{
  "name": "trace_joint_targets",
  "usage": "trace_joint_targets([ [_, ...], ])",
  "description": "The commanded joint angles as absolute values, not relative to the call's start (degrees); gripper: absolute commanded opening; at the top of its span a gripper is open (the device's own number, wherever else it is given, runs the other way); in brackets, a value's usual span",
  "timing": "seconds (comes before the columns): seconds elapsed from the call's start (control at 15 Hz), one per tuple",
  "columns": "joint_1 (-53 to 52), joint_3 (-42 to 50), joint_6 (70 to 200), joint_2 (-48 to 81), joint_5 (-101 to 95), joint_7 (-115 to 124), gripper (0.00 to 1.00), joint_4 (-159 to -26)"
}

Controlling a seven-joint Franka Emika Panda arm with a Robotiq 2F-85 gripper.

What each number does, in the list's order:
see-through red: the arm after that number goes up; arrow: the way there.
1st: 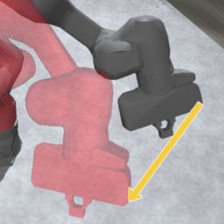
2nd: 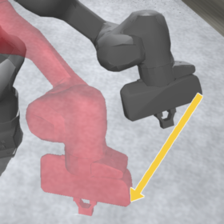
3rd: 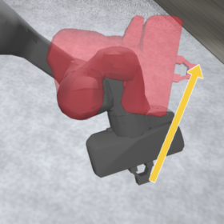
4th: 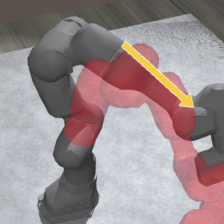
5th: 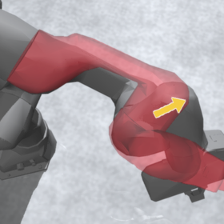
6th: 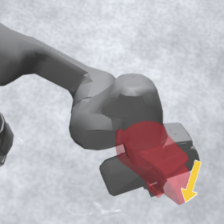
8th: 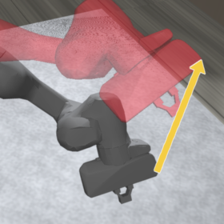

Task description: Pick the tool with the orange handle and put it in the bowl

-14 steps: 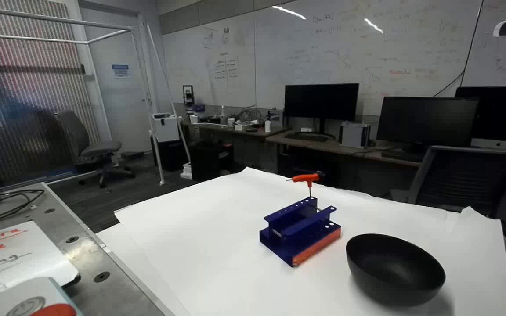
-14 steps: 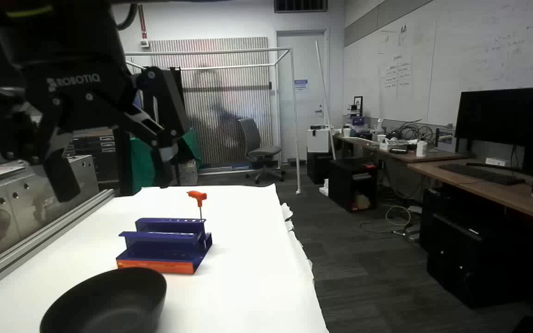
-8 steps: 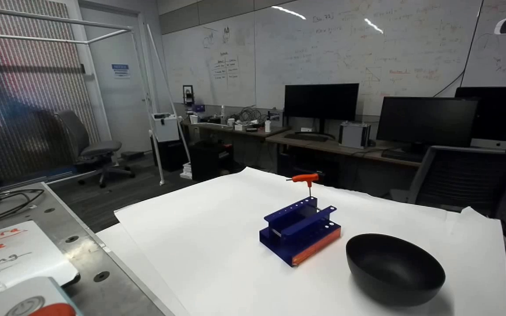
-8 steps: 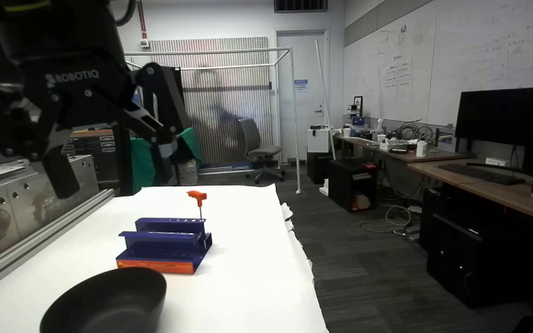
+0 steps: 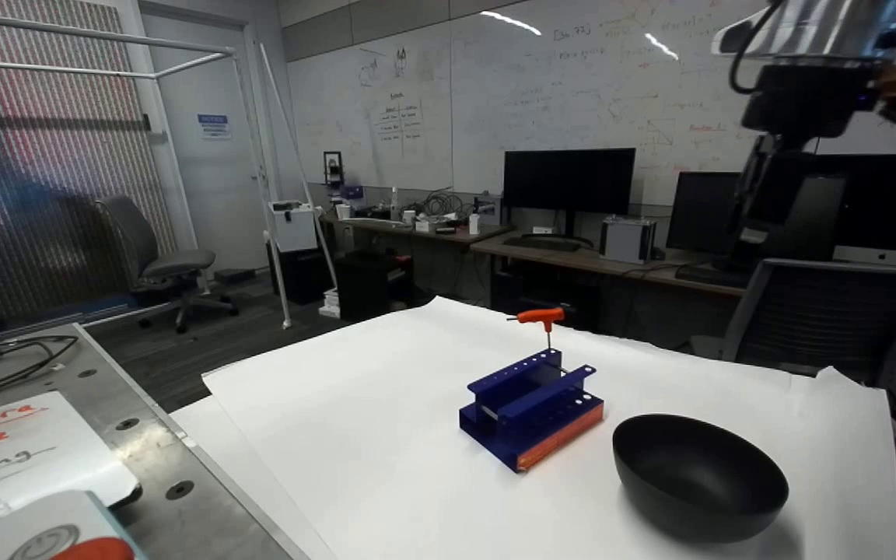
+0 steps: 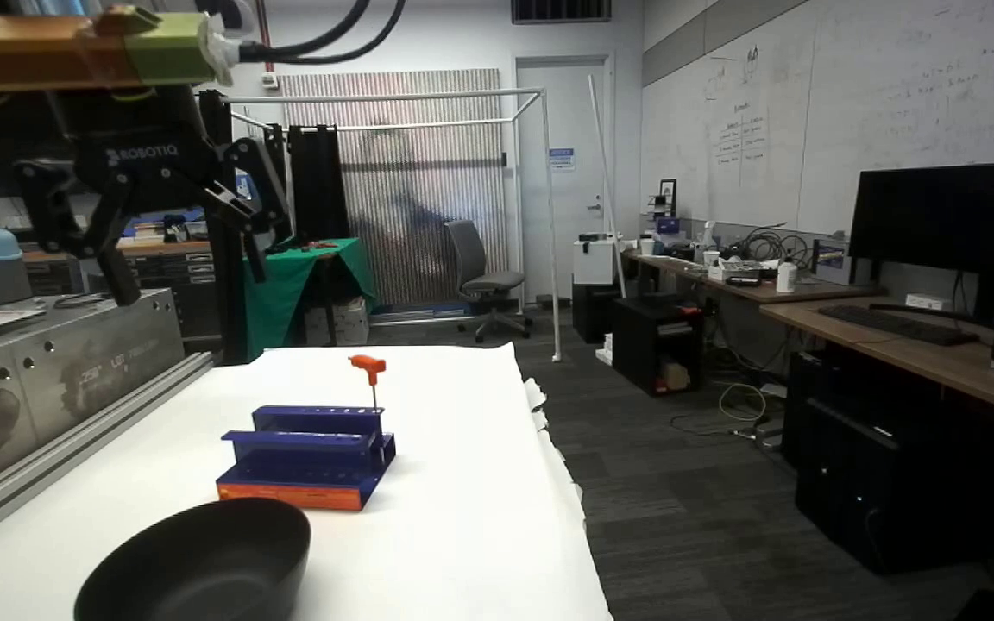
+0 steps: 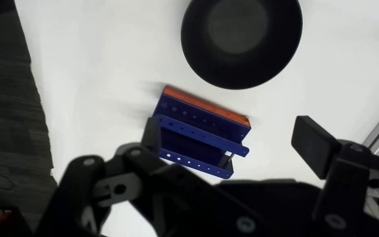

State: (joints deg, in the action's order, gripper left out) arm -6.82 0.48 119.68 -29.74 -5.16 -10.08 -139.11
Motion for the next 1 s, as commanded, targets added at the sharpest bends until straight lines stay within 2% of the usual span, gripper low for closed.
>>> trace_joint_targets([
  [0.0, -7.70, -0.94, 121.15, -14.79, -3.46, -11.41, 1.00, -127.04],
  [0.53, -5.64, -2.20, 125.18, 12.24, -8.18, 1.34, 1.00, -102.43],
  [0.6, -5.75, -2.70, 125.85, 5.66, -6.63, -2.24, 1.00, -110.50],
  [0.93, -5.32, -2.76, 123.95, 9.65, -5.73, -2.68, 1.00, -106.85],
])
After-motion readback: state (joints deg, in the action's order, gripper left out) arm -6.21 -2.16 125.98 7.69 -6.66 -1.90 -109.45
